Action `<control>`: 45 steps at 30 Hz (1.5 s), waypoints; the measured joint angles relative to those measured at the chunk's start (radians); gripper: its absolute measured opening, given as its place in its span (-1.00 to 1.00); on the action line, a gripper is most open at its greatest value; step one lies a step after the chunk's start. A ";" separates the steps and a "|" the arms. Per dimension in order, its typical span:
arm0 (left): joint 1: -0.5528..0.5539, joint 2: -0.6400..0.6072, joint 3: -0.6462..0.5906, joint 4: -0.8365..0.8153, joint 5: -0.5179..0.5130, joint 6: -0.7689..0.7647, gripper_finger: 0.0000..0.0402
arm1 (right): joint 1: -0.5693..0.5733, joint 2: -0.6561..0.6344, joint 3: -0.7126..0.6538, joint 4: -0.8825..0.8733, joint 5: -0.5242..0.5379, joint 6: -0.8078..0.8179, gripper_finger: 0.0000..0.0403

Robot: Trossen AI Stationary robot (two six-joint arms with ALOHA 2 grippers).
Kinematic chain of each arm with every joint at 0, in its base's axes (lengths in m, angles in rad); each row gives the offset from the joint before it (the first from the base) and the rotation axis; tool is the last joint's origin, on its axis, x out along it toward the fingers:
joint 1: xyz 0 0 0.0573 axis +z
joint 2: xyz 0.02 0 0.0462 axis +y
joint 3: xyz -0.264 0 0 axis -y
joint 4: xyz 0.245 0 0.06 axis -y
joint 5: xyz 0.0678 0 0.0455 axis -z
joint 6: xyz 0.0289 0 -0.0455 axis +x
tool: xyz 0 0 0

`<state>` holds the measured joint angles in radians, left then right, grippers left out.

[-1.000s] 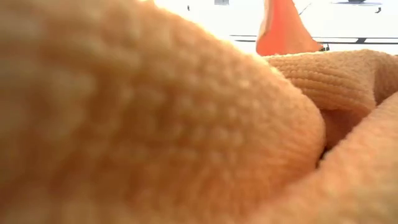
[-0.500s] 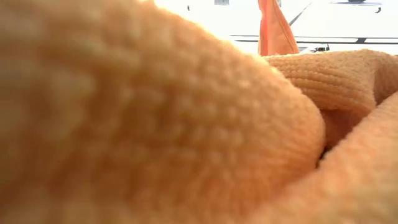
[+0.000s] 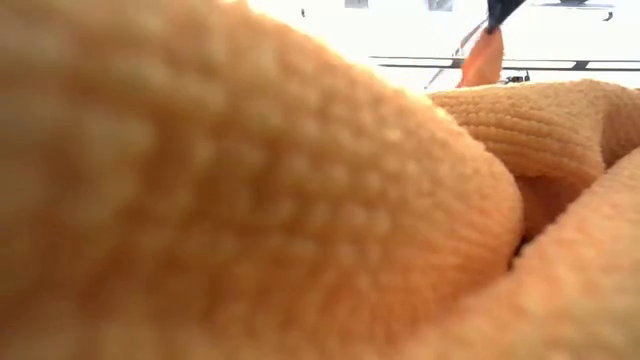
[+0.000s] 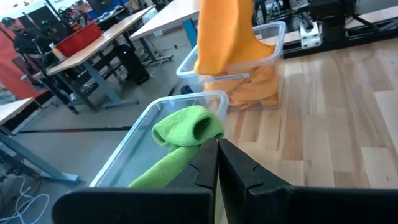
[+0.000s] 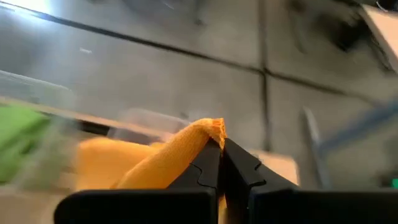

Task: Sort microfiber towel by color & place in baskets
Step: Put the yellow towel into the right transparent bin

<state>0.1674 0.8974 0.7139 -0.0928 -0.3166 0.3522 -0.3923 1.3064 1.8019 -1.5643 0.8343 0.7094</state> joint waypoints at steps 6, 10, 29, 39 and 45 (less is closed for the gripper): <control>0.016 0.000 0.000 0.001 0.001 0.000 -1.00 | -0.002 -0.003 -0.102 0.118 -0.002 -0.001 -1.00; 0.018 0.000 0.000 0.001 0.001 -0.022 -1.00 | -0.022 0.038 -0.154 0.057 0.051 0.024 -1.00; 0.017 0.000 0.000 0.000 0.001 -0.063 -1.00 | -0.217 0.081 -0.550 0.487 -0.469 -0.362 -1.00; 0.017 0.000 0.000 0.001 0.046 -0.086 -1.00 | -0.375 0.107 -0.594 0.586 -0.533 -0.697 -1.00; 0.017 0.000 0.000 0.001 0.047 -0.116 -1.00 | -0.380 0.211 -0.594 0.582 -0.571 -0.902 -1.00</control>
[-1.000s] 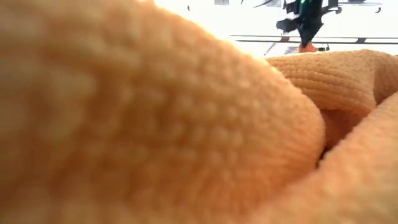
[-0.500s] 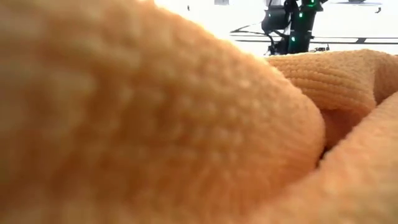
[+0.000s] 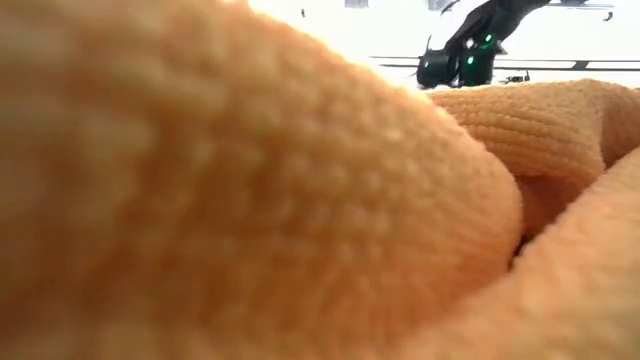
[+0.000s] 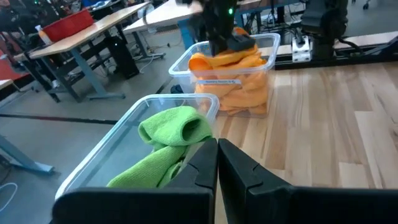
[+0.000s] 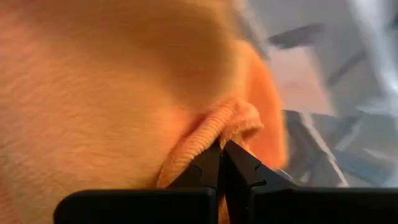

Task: Sort microfiber towel by color & place in baskets
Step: Put the yellow towel into the right transparent bin

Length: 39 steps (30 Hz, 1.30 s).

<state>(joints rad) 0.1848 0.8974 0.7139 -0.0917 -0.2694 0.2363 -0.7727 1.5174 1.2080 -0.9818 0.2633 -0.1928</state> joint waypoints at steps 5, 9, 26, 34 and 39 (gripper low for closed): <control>0.000 0.000 0.000 0.000 0.000 -0.018 -1.00 | -0.006 0.106 0.000 -0.015 -0.041 -0.079 -1.00; 0.000 0.000 0.000 0.000 -0.001 -0.045 -1.00 | -0.024 0.168 0.000 -0.015 -0.113 -0.126 -1.00; 0.000 0.000 0.000 0.000 -0.002 -0.051 -1.00 | -0.079 0.241 0.002 0.039 -0.202 -0.155 -1.00; 0.000 0.000 0.000 0.000 -0.003 -0.050 -1.00 | -0.079 0.172 -0.002 0.008 -0.208 -0.152 -0.92; 0.006 0.000 0.000 -0.001 -0.003 -0.018 -1.00 | -0.079 0.102 -0.002 -0.005 -0.210 -0.140 -0.65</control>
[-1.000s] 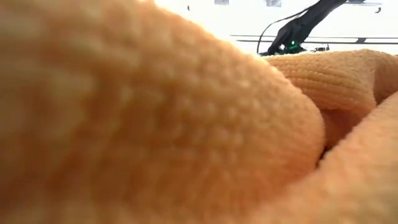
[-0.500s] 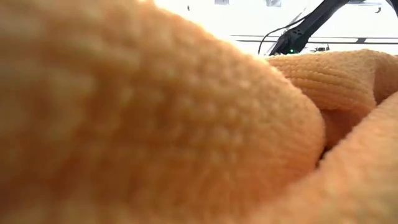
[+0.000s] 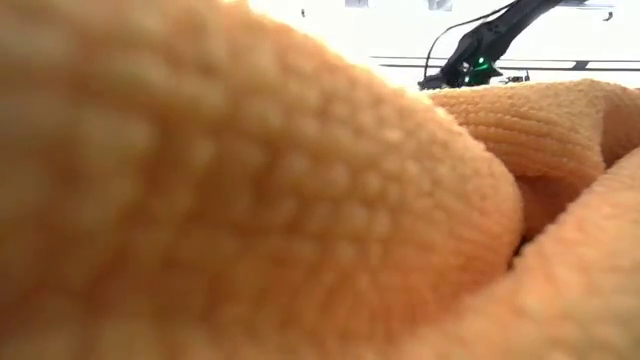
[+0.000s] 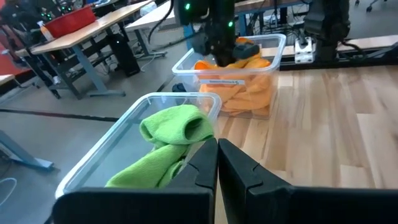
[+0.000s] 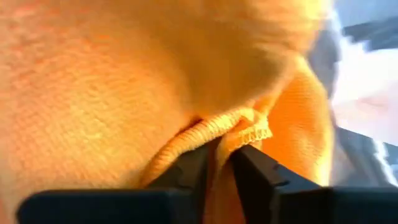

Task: Sort microfiber towel by color & place in baskets
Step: Put the yellow towel into the right transparent bin, then put the green towel into the left transparent bin

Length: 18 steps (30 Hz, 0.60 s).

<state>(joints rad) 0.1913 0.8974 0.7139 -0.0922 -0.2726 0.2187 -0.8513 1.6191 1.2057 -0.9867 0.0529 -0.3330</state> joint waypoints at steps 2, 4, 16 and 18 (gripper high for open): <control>0.007 0.000 0.000 0.000 0.000 0.003 -1.00 | 0.000 -0.026 0.000 0.000 0.004 -0.015 -0.53; 0.016 0.000 0.000 0.000 0.000 0.002 -1.00 | 0.000 -0.044 0.000 -0.003 0.006 -0.049 -0.42; 0.026 0.000 0.000 0.000 0.000 0.002 -1.00 | 0.000 -0.164 0.001 -0.025 0.006 -0.074 -0.24; 0.026 0.000 0.000 0.000 0.000 0.002 -1.00 | 0.000 -0.203 0.001 -0.024 0.007 -0.041 -0.24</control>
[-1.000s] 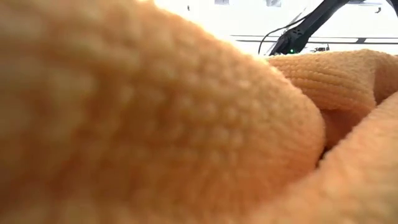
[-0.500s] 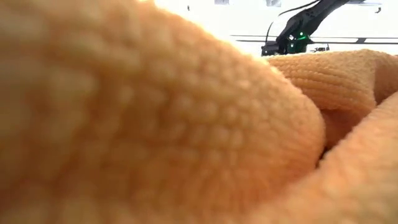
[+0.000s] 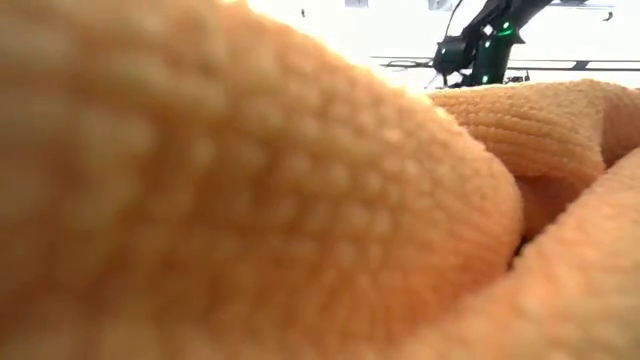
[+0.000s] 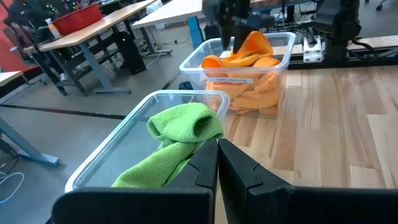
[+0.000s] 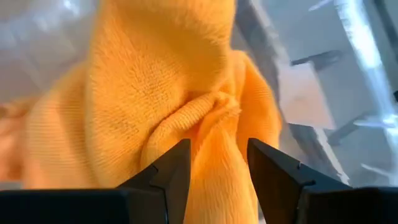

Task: Sort microfiber towel by color & place in baskets
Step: Put the green towel into the left transparent bin

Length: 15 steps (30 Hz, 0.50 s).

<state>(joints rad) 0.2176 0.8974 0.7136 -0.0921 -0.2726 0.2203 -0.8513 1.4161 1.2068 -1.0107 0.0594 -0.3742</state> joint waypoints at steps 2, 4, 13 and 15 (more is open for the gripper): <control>0.000 0.000 0.000 0.000 0.000 0.000 -1.00 | 0.000 -0.040 0.000 -0.001 0.000 0.041 -0.24; 0.000 0.000 0.000 0.000 0.000 0.000 -1.00 | 0.000 -0.087 0.000 -0.001 0.000 0.097 -0.24; 0.000 0.000 0.000 -0.002 0.010 0.051 -1.00 | 0.112 -0.269 0.002 0.002 0.002 0.422 -0.73; 0.000 0.000 0.000 -0.014 0.052 0.052 -1.00 | 0.191 -0.296 0.002 0.011 0.016 0.485 -0.93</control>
<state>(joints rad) 0.2176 0.8974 0.7136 -0.1059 -0.2202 0.2722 -0.6600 1.1204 1.2083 -0.9995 0.0751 0.1105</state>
